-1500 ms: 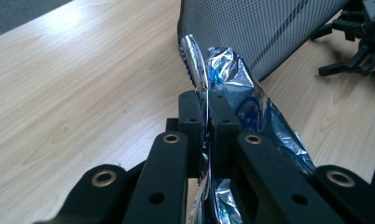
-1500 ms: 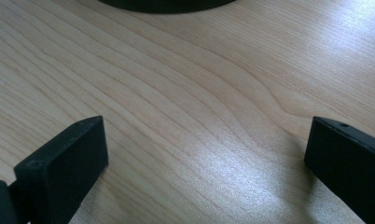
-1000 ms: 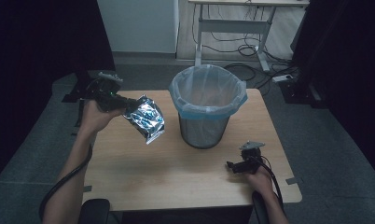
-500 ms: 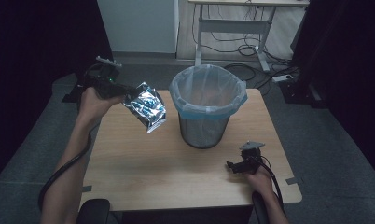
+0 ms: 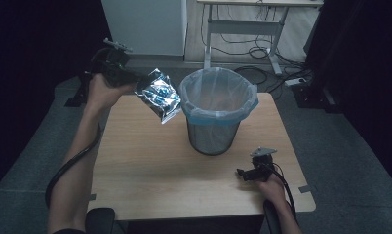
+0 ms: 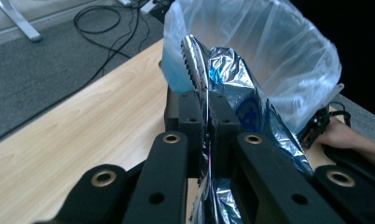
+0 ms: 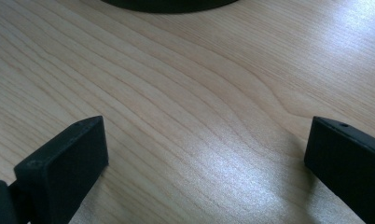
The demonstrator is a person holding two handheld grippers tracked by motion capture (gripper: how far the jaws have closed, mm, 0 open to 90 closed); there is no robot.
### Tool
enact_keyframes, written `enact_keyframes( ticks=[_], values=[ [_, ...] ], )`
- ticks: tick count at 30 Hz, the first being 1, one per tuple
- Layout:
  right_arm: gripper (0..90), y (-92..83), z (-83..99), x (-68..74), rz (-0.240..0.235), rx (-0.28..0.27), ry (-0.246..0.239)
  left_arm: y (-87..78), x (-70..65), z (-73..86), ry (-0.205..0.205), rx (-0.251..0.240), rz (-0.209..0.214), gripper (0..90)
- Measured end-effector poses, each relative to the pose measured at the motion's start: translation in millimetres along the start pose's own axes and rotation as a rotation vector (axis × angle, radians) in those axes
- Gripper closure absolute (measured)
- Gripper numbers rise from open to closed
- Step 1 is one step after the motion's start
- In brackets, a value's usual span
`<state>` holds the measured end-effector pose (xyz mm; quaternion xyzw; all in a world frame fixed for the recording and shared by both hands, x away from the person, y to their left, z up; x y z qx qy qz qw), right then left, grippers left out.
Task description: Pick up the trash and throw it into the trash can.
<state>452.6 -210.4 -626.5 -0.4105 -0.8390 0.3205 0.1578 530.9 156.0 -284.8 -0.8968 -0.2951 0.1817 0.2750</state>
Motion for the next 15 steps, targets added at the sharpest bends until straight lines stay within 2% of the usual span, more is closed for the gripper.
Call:
enact_keyframes(
  ticks=[6,15],
  values=[
    [0.0,0.0,0.0,0.2,-0.001,0.000,-0.001,11.2,-7.3,-19.8,0.021,-0.006,-0.004,85.8],
    [0.0,-0.1,0.1,0.5,-0.004,0.001,-0.005,39.1,-14.8,-42.9,0.035,-0.010,-0.010,85.8]
  ],
)
Point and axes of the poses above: each handheld gripper's, and its own axes: y roughly forward along the jaws, z roughly out of its underside, x roughly to its left, the point moved 10 cm from there along y, roughly forward along the jaws, and after that the axes turned 2 degrees about -x, right-handed, at the moved point
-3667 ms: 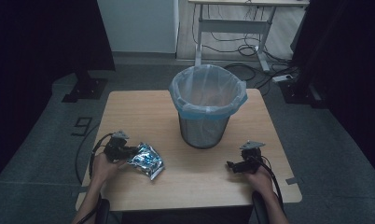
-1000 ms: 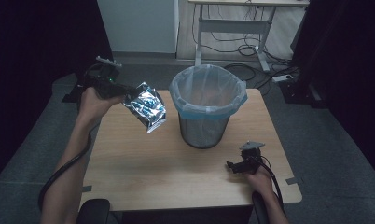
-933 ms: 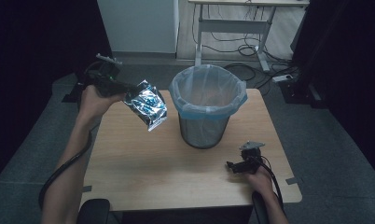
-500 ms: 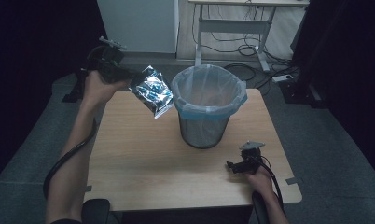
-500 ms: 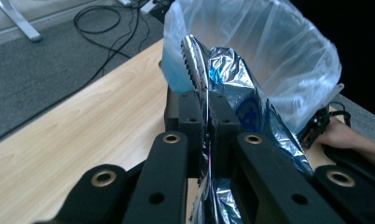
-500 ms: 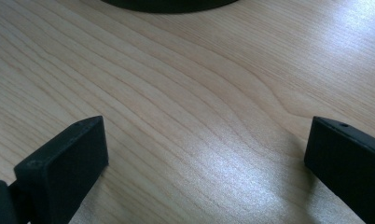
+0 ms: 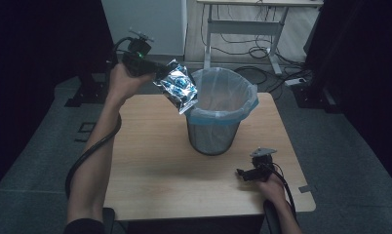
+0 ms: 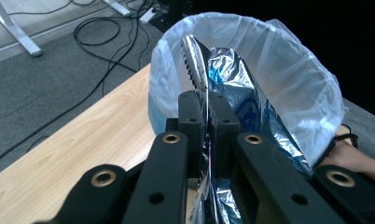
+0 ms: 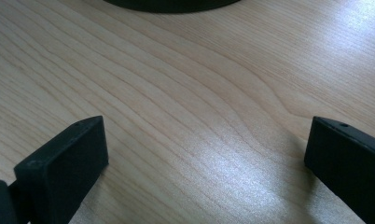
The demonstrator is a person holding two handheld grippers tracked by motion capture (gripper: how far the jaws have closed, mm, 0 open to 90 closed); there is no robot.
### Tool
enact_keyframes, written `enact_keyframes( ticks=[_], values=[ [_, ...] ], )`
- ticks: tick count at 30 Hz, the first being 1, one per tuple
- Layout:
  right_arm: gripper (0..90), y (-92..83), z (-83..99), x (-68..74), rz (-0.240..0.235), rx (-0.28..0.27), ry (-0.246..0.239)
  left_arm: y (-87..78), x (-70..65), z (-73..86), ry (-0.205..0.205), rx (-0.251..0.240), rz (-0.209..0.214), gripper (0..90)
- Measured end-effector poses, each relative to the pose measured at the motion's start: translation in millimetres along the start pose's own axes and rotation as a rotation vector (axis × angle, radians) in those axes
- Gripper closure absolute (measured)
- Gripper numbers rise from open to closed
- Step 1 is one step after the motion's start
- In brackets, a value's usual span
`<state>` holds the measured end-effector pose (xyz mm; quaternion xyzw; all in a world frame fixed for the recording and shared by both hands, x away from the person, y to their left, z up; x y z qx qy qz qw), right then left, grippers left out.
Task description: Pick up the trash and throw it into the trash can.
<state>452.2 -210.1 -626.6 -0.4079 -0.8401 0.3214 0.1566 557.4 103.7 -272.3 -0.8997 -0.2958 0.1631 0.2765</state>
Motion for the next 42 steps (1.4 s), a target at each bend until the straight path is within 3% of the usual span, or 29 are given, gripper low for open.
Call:
enact_keyframes(
  ticks=[17,28,33,42],
  values=[
    [0.0,0.5,-0.4,1.8,-0.007,-0.001,-0.004,55.5,-17.5,-31.7,0.035,-0.008,-0.010,85.7],
    [0.0,0.8,-0.7,3.8,-0.014,-0.002,-0.009,104.9,-26.8,-42.5,0.074,-0.010,-0.033,85.7],
    [0.0,0.4,-0.4,4.5,-0.015,0.003,-0.014,128.9,-29.0,-37.4,0.081,0.017,-0.043,85.6],
    [0.0,0.6,-0.6,6.2,-0.022,0.001,-0.018,165.8,-34.2,-23.6,0.136,0.121,-0.075,84.8]
  ],
)
Point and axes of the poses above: each handheld gripper's, and its own axes: y roughly forward along the jaws, z roughly out of its underside, x roughly to its left, the point moved 10 cm from there along y, roughly forward along the jaws, and after that the axes turned 2 degrees about -x, right-handed, at the moved point
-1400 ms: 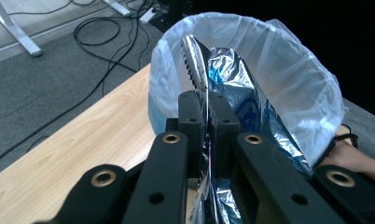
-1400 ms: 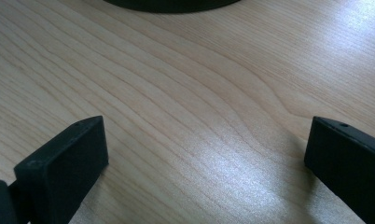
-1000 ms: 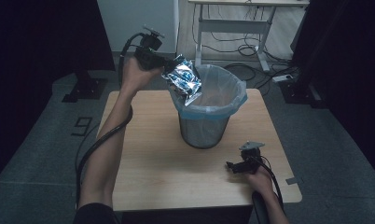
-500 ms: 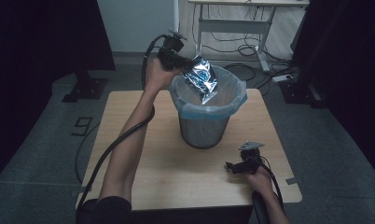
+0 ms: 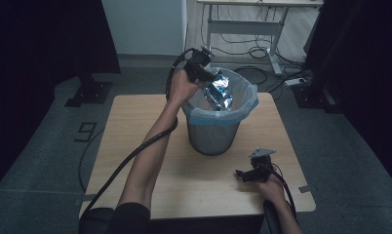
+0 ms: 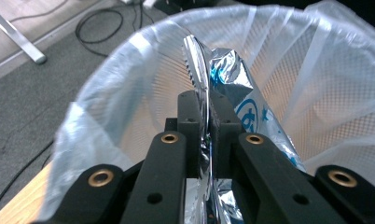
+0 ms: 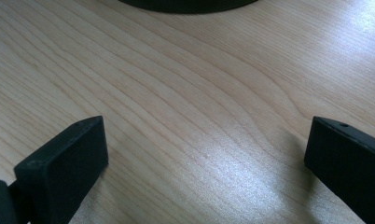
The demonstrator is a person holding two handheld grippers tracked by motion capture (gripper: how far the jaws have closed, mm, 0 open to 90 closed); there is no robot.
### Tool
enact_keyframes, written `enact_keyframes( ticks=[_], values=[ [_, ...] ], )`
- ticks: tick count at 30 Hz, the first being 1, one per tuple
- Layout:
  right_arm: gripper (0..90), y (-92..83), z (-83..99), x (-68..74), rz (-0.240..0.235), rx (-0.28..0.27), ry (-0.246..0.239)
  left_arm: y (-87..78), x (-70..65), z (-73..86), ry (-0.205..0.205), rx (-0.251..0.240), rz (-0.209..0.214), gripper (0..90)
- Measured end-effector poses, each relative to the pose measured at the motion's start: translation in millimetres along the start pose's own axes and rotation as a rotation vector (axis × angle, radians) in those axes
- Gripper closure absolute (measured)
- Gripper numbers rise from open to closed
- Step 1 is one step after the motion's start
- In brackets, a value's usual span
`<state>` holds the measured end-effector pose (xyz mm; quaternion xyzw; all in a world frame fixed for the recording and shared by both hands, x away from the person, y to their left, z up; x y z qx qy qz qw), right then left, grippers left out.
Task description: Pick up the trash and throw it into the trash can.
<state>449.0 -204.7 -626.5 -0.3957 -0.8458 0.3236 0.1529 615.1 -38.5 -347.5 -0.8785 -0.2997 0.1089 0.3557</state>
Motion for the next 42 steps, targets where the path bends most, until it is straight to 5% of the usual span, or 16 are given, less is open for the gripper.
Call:
enact_keyframes(
  ticks=[4,5,6,7,8,21,28,42],
  values=[
    [0.0,0.0,0.0,0.8,-0.002,0.000,-0.003,9.7,-2.0,4.8,0.032,0.066,-0.016,81.5],
    [0.0,0.0,0.0,1.0,-0.003,0.000,-0.004,10.8,-3.6,5.4,0.041,0.078,-0.010,76.8],
    [0.0,0.0,0.0,1.3,-0.003,0.000,-0.005,11.4,-4.4,5.4,0.052,0.081,-0.008,60.6],
    [0.0,0.0,0.0,1.3,-0.003,0.000,-0.005,11.3,-4.7,5.4,0.056,0.084,-0.008,60.6],
    [0.0,0.0,0.0,1.5,-0.004,0.000,-0.006,10.9,-4.7,4.8,0.058,0.078,-0.010,46.9],
    [0.0,0.0,0.1,2.1,-0.006,0.001,-0.011,-18.0,-8.5,1.3,0.043,-0.029,0.051,0.0],
    [0.0,0.0,0.0,2.1,-0.006,0.001,-0.011,-42.0,-6.0,12.3,0.060,-0.103,0.082,0.0],
    [0.0,0.0,0.0,2.1,-0.006,0.000,-0.012,-78.6,9.9,47.3,0.019,-0.180,0.093,0.0]
  ],
)
Point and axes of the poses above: each handheld gripper's, and its own axes: y roughly forward along the jaws, z roughly out of its underside, x roughly to its left, the point moved 10 cm from there along y, roughly forward along the jaws, and after that the axes turned 2 degrees about -x, right-handed, at the moved point
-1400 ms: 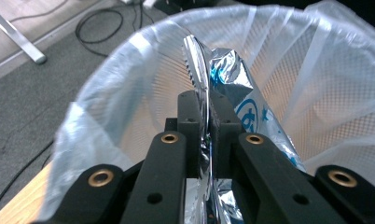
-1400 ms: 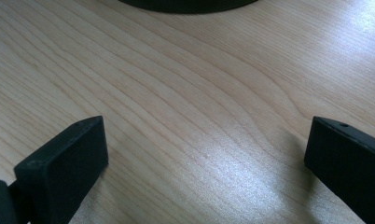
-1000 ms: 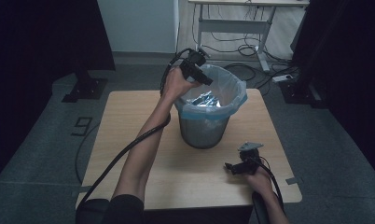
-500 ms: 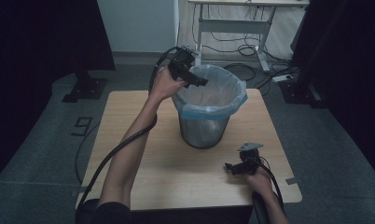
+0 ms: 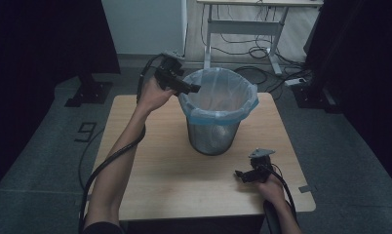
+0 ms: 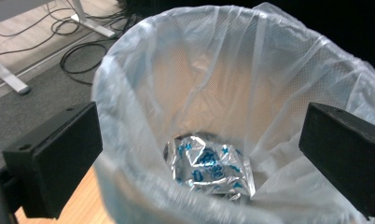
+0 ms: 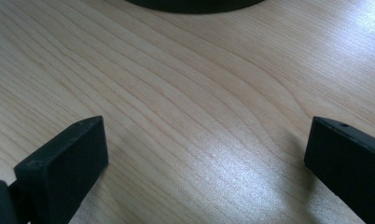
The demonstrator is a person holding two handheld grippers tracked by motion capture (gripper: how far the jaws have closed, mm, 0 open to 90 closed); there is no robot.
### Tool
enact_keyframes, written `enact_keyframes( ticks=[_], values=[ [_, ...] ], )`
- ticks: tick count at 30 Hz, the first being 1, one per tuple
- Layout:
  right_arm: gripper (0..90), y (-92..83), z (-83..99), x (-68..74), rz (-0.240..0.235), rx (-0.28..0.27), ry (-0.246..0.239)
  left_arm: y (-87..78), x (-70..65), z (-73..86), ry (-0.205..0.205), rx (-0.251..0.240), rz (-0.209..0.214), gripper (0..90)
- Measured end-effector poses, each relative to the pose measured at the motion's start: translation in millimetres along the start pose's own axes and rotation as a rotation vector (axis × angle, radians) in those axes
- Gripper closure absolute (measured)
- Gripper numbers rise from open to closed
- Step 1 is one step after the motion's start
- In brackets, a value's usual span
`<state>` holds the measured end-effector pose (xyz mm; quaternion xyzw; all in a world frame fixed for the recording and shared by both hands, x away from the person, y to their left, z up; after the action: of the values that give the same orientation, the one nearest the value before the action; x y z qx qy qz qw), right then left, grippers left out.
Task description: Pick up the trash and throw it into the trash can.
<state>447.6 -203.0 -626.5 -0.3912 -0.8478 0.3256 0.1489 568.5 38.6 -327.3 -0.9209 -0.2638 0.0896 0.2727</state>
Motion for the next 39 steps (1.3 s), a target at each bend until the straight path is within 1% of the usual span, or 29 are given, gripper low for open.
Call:
enact_keyframes(
  ticks=[2,7,13,16,20,27,28,33,37,39],
  values=[
    [0.0,0.0,0.0,0.1,0.000,0.000,0.001,-4.0,2.5,4.8,-0.005,-0.001,-0.006,0.0],
    [0.0,0.0,-0.1,0.1,-0.001,-0.001,0.000,-15.7,10.5,18.2,0.001,-0.011,-0.033,0.0],
    [0.0,0.0,-0.1,0.1,-0.001,-0.001,0.000,-31.3,19.7,35.0,0.017,-0.014,-0.073,0.0],
    [0.0,0.0,-0.1,0.1,-0.001,-0.001,0.000,-41.3,24.5,43.4,0.008,-0.025,-0.089,0.0],
    [0.0,0.0,-0.1,0.1,-0.001,-0.001,0.000,-53.8,30.8,53.7,0.000,-0.027,-0.116,0.0],
    [0.0,0.1,-0.1,0.0,0.000,-0.001,-0.002,-70.2,35.7,69.2,-0.016,-0.034,-0.139,0.0],
    [0.0,0.2,-0.2,0.2,-0.001,-0.002,0.001,-73.1,36.5,73.5,-0.017,-0.033,-0.145,0.0],
    [0.0,0.3,-0.3,0.2,0.000,-0.003,0.001,-79.5,38.1,88.1,-0.021,-0.032,-0.158,0.0],
    [0.0,0.3,-0.2,0.0,0.000,-0.003,-0.001,-84.2,40.2,103.5,-0.038,-0.036,-0.156,0.0],
    [0.0,0.2,-0.2,0.0,-0.001,-0.002,-0.001,-85.4,41.0,108.8,-0.044,-0.035,-0.157,0.0]
  ],
)
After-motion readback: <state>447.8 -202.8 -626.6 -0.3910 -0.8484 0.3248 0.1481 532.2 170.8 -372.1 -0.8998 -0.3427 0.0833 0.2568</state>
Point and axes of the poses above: each handheld gripper's, and its own axes: y roughly forward along the jaws, z roughly out of its underside, x roughly to its left, the point moved 10 cm from there along y, roughly forward along the jaws, and after that the axes turned 2 degrees about -x, right-handed, at the moved point
